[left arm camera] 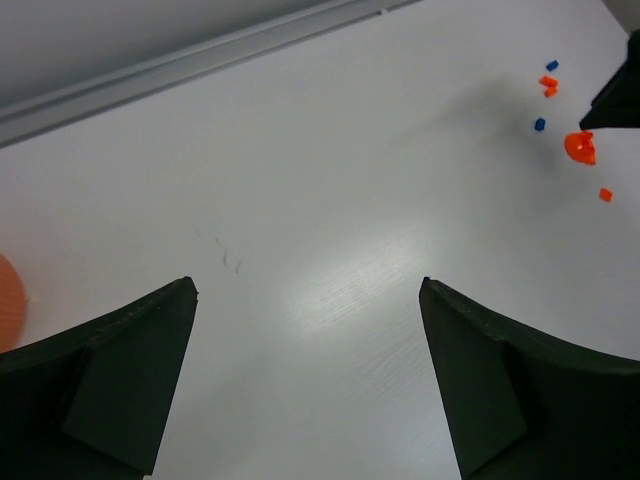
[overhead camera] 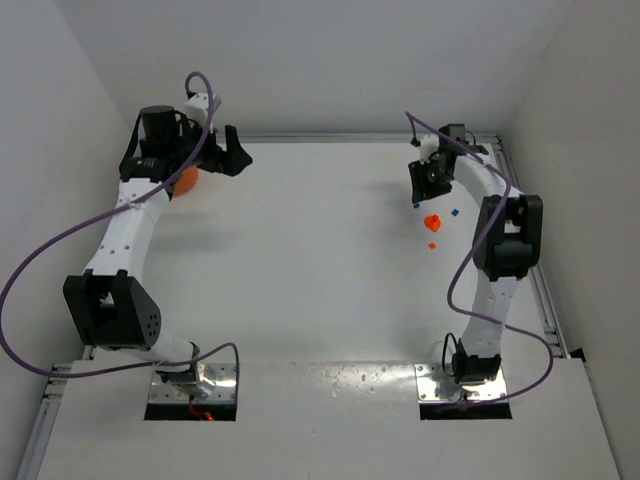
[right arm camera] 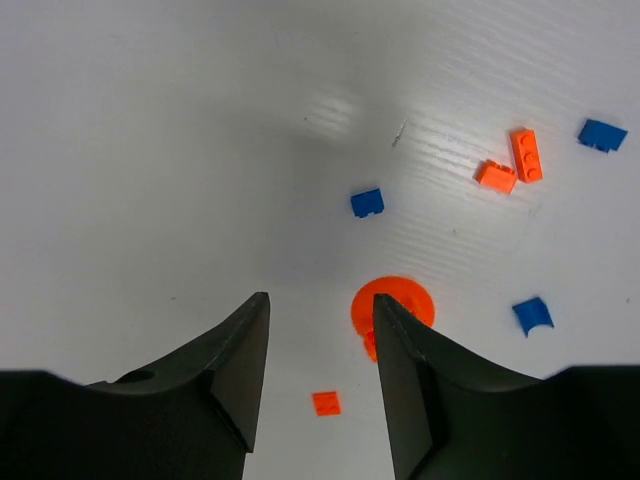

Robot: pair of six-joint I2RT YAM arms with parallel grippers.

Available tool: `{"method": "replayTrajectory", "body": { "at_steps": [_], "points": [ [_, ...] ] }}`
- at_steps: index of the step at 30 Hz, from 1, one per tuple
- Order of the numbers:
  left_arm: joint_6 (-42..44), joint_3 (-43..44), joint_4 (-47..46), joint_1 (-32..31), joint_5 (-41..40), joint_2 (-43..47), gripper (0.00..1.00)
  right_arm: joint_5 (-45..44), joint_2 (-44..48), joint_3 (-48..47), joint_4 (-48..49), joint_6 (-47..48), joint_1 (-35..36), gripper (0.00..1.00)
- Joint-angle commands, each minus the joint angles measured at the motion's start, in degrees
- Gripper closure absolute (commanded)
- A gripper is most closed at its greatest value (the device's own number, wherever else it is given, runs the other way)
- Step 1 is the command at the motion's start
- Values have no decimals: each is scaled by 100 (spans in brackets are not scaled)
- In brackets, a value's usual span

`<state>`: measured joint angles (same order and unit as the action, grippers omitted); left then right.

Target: Sort the legos into containers by color

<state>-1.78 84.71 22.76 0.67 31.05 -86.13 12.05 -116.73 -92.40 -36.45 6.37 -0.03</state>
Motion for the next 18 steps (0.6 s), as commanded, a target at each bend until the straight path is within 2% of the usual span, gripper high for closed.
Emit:
{"method": "replayTrajectory", "body": {
  "at_steps": [1, 5, 18],
  "points": [
    [81, -112, -62, 30, 428, 219, 0, -203, -481, -506, -72, 864, -23, 55],
    [-15, -112, -62, 30, 647, 149, 0, -317, -816, -769, -73, 1155, -23, 57],
    [-305, -60, -114, 30, 648, -150, 0, -450, -1519, -1421, -179, 1367, -23, 57]
  ]
}}
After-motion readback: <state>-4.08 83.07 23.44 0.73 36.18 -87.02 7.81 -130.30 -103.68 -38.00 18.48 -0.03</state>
